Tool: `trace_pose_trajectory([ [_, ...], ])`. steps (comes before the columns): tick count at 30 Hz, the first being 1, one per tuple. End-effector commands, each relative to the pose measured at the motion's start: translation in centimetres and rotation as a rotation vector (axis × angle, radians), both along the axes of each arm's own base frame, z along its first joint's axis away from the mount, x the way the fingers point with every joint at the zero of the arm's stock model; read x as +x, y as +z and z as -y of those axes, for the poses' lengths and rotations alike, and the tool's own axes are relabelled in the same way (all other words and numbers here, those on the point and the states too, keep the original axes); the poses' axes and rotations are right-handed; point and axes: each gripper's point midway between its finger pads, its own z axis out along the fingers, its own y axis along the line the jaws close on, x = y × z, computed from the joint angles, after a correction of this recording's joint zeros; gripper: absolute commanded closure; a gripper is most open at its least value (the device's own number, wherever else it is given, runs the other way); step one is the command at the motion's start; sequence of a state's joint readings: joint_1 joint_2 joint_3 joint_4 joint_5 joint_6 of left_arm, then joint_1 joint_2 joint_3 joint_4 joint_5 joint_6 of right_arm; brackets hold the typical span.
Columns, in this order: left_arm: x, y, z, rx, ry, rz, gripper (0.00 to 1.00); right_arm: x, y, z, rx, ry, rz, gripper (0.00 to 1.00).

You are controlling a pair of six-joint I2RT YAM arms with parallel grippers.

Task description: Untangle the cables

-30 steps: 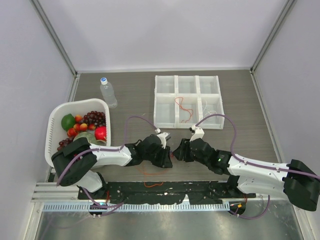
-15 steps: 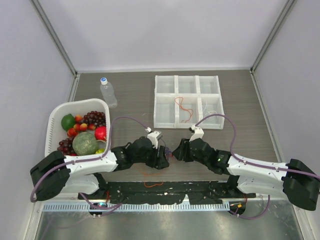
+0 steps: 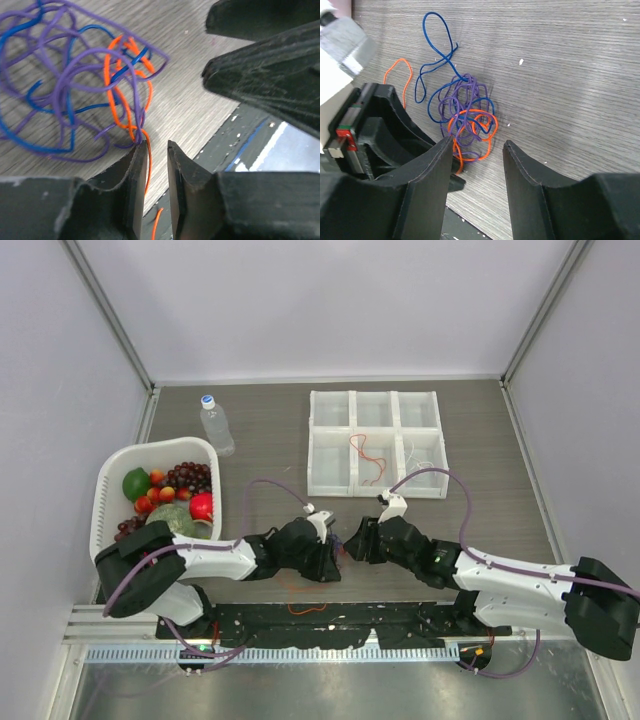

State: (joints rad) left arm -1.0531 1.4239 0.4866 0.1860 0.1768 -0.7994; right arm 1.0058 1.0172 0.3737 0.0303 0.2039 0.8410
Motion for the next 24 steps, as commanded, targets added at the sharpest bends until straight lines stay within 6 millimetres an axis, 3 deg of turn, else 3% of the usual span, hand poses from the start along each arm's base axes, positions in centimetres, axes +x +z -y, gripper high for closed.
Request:
trace_pose_trajectory([
  [1, -1.3, -1.5, 1.0, -0.016, -0.022, -0.07, 0.74, 0.5, 1.3, -0.5, 0.059, -0.015, 0.029, 0.5],
  [4, -1.4, -2.2, 1.3, -0.01, -0.016, -0.086, 0.77, 0.5, 1.1, -0.5, 0.061, -0.017, 0.027, 0.5],
  [8, -0.8, -2.3, 0.9, 0.034, -0.004, -0.062, 0.97, 0.5, 0.8, -0.7, 0.058, -0.012, 0.021, 0.5],
  [10, -0.6, -1.5, 0.7, 0.035, -0.009, -0.038, 1.0, 0.4, 0.6, -0.9, 0.055, -0.003, 0.018, 0.5],
  [19, -1.1, 6.0, -0.5, -0.106, -0.048, 0.085, 1.0, 0.7, 0.4, -3.2, 0.037, 0.107, 0.054, 0.44],
  [24, -0.7, 10.2, -1.5, -0.169, -0.026, 0.181, 1.0, 1.4, 0.9, -5.9, 0.089, 0.146, 0.055, 0.45],
])
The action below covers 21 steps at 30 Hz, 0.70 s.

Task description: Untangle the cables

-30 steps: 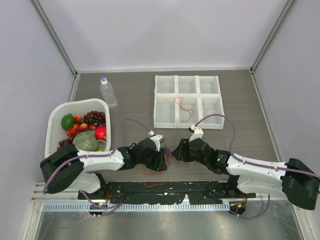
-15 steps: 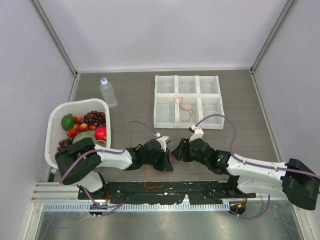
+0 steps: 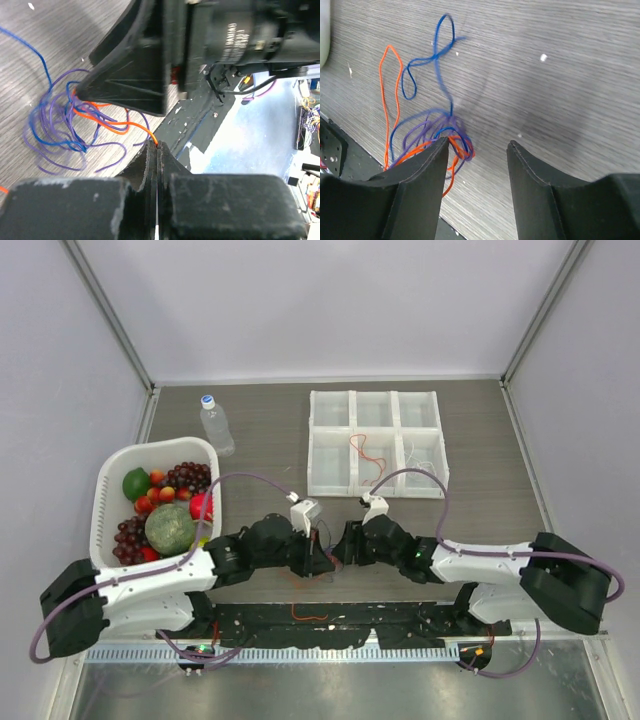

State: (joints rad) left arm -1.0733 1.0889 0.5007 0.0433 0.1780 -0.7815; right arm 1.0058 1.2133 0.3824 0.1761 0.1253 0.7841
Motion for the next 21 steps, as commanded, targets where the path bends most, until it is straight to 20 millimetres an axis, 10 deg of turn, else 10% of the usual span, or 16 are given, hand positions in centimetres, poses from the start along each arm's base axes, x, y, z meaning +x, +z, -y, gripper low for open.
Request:
trace_pose_trajectory([
  [1, 0.3, 2.7, -1.3, -0.01, 0.01, 0.087, 1.0, 1.8, 3.5, -4.3, 0.143, 0.04, 0.063, 0.46],
  [10, 1.8, 16.4, -1.5, -0.223, 0.016, 0.382, 1.0, 2.2, -0.7, -7.1, 0.13, -0.002, -0.06, 0.82],
  [16, 2.3, 28.5, -4.3, -0.326, 0.067, 0.619, 1.0, 3.5, -4.6, 0.5, -0.176, -0.256, -0.042, 0.83],
  [21, 3.3, 34.5, -6.7, -0.333, 0.152, 0.752, 1.0, 3.8, -4.0, 7.0, -0.316, -0.444, 0.028, 0.81],
])
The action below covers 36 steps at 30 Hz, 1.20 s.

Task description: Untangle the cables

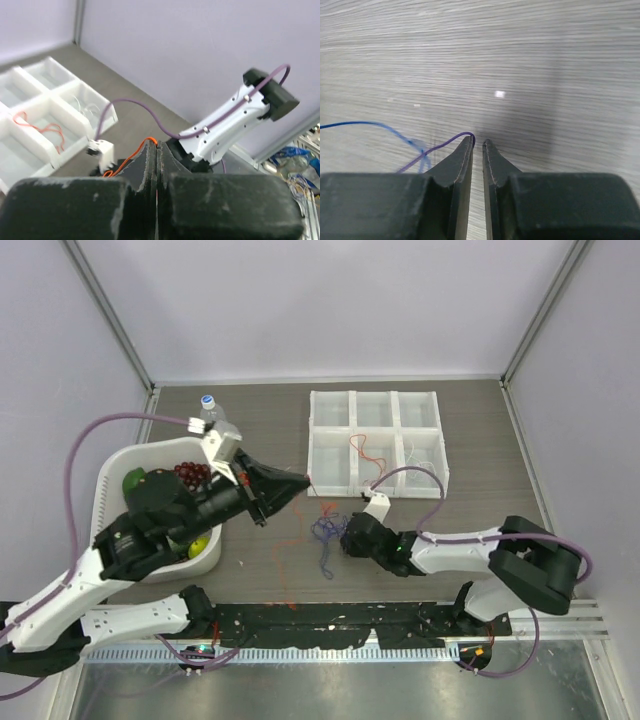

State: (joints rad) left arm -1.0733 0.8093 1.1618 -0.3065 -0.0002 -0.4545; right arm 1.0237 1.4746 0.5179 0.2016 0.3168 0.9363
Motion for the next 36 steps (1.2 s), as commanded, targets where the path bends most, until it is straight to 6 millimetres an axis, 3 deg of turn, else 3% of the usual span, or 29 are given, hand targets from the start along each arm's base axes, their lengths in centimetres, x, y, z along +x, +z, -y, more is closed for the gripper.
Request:
trace_pose_trajectory([
  [1, 1.0, 4.4, -2.5, 0.009, 0.101, 0.135, 1.0, 0.1, -1.6, 9.5, -0.273, -0.261, 0.042, 0.8],
  [5, 2.4, 5.1, -2.4, 0.044, 0.167, 0.112, 1.0, 0.3, 0.9, 11.9, -0.27, -0.329, 0.105, 0.73],
  [10, 3.6, 4.6, -2.0, 0.074, 0.212, 0.088, 1.0, 0.5, 4.5, 13.4, -0.259, -0.348, 0.158, 0.5],
  [11, 3.6, 4.6, -1.9, 0.073, 0.211, 0.087, 1.0, 0.4, 5.1, 12.7, -0.267, -0.277, 0.167, 0.47],
  [13, 3.5, 4.7, -1.7, 0.073, 0.205, 0.087, 1.0, 0.0, 8.1, 9.2, -0.178, -0.047, 0.228, 0.46],
  [18, 3.2, 4.4, -1.1, 0.08, 0.174, 0.073, 1.0, -1.3, 15.3, 4.6, -0.024, 0.273, 0.422, 0.44],
  [20, 3.1, 4.4, -1.0, 0.071, 0.168, 0.068, 1.0, -3.7, 17.8, 1.8, 0.105, 0.481, 0.484, 0.44],
  [22, 2.9, 4.6, -0.9, 0.061, 0.159, 0.063, 1.0, -5.0, 19.8, 0.1, 0.201, 0.583, 0.54, 0.44],
  [27, 2.5, 5.3, -1.1, 0.039, 0.142, 0.063, 1.0, -4.5, 21.6, -2.3, 0.302, 0.596, 0.633, 0.43],
  [32, 2.2, 6.0, -1.3, 0.027, 0.135, 0.068, 1.0, -2.0, 22.5, -3.5, 0.285, 0.482, 0.694, 0.42],
  [36, 2.0, 6.5, -1.4, 0.02, 0.127, 0.075, 1.0, -1.5, 23.0, -4.7, 0.282, 0.49, 0.729, 0.42],
])
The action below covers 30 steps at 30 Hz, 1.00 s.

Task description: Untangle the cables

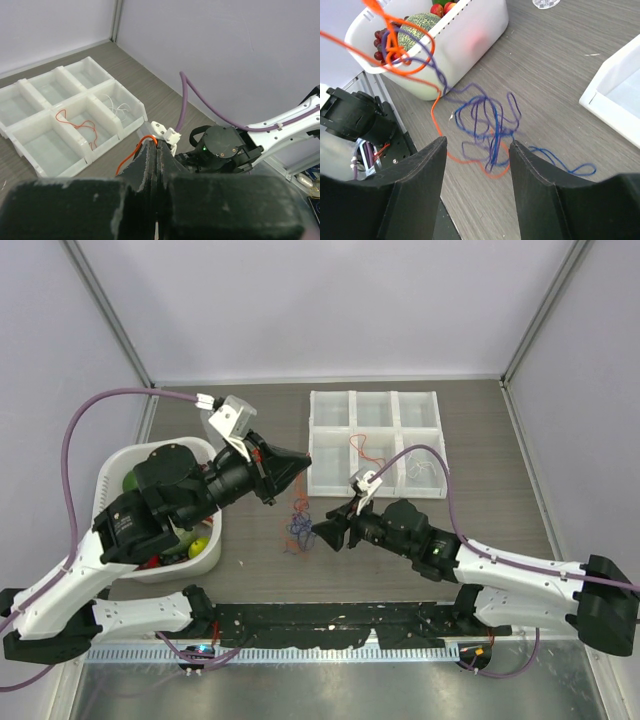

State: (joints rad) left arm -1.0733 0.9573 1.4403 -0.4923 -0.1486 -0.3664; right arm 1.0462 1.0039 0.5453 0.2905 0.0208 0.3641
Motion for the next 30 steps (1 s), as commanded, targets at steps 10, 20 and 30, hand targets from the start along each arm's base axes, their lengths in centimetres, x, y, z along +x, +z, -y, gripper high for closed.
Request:
trace_pose_trajectory([
  [10, -1.4, 3.6, -0.5, -0.087, -0.053, 0.044, 1.0, 1.5, 5.9, -3.1, 0.166, 0.014, 0.175, 0.51],
  [20, -2.2, 7.0, -2.2, -0.151, -0.049, 0.112, 1.0, 4.1, -2.1, -1.4, 0.091, -0.211, -0.024, 0.99],
  [30, -2.3, 8.6, -4.0, -0.16, -0.013, 0.155, 1.0, 2.0, -9.6, 2.4, 0.065, -0.271, -0.176, 0.99],
])
